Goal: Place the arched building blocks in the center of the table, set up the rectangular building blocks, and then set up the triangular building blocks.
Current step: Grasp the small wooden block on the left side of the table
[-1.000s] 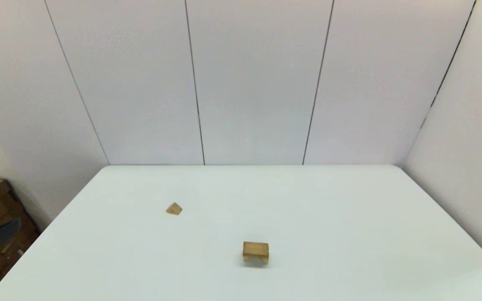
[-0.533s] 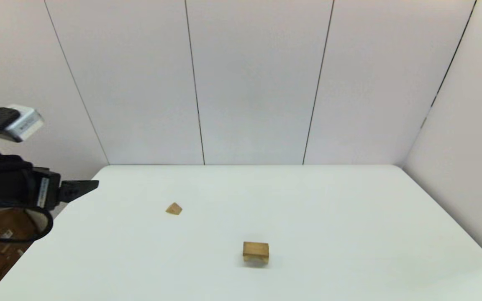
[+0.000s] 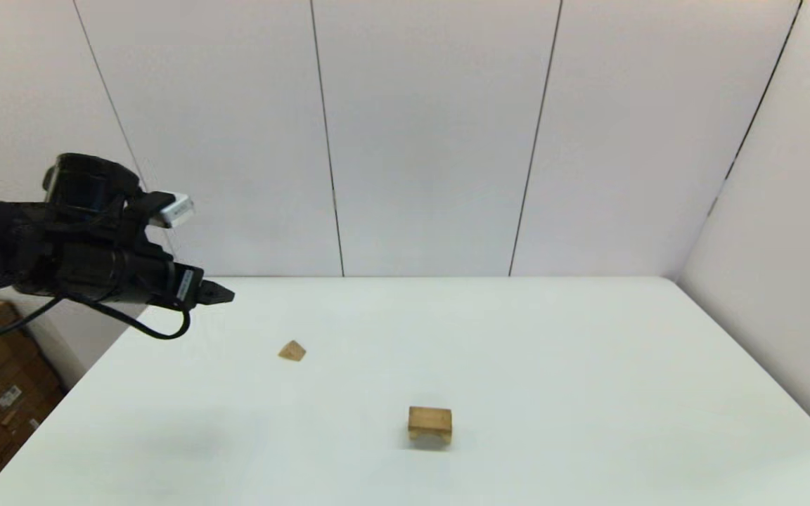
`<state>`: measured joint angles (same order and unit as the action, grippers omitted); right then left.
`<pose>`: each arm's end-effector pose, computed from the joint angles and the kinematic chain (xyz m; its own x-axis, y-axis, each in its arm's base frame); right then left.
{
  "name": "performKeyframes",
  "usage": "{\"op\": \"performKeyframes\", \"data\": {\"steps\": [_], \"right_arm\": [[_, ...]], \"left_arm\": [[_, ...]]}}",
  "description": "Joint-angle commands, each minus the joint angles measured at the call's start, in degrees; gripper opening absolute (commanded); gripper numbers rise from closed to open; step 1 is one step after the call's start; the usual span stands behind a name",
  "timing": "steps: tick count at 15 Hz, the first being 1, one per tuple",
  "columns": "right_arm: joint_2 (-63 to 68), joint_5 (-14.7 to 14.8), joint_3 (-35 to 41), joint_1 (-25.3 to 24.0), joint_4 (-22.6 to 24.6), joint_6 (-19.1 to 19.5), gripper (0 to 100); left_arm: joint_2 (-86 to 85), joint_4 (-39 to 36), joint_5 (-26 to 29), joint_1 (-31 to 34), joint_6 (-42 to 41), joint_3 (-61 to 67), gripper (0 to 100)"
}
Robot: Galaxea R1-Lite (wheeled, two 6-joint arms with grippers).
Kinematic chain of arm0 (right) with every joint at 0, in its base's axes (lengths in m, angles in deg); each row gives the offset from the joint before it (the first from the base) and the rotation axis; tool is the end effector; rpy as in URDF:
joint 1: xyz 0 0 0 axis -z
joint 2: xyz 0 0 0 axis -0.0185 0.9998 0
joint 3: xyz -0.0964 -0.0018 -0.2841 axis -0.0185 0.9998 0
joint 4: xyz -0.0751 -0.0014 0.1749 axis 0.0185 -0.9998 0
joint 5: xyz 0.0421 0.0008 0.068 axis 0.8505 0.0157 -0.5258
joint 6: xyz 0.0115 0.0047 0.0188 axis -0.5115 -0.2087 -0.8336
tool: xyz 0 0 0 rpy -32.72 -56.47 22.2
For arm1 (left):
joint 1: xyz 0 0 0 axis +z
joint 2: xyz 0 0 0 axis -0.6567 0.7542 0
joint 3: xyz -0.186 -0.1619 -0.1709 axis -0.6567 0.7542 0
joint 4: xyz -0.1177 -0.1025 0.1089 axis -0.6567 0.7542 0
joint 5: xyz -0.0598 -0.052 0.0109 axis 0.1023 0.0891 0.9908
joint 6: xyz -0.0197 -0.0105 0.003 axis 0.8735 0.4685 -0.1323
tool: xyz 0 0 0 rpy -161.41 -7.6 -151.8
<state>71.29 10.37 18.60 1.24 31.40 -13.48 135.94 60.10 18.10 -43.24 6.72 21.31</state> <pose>-0.0227 0.0005 0.0752 0.9999 0.0164 -0.0036 -0.0165 0.9996 -0.0239 0.3163 -0.0141 0.1816 0.6981 -0.1204 -0.7058 0.2271 0.9721 0.0589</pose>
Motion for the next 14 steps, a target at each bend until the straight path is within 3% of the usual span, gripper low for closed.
{"op": "performKeyframes", "data": {"steps": [1, 5, 8, 11, 14], "right_arm": [[-0.02, -0.02, 0.00, -0.01, 0.01, 0.03, 100], [-0.02, -0.02, 0.00, -0.01, 0.01, 0.03, 100], [-0.02, -0.02, 0.00, -0.01, 0.01, 0.03, 100], [-0.02, -0.02, 0.00, -0.01, 0.01, 0.03, 100], [-0.02, -0.02, 0.00, -0.01, 0.01, 0.03, 100]], "left_arm": [[9.61, 8.81, 1.04, -1.67, -0.05, -8.56, 100], [16.12, 20.15, 2.62, -2.73, -1.37, -18.67, 100], [19.81, 29.64, 2.53, -2.73, -8.49, -24.47, 100], [24.20, 35.09, 2.45, -2.73, -14.91, -30.27, 100], [28.51, 39.05, 2.53, -2.64, -26.68, -36.69, 100]]}}
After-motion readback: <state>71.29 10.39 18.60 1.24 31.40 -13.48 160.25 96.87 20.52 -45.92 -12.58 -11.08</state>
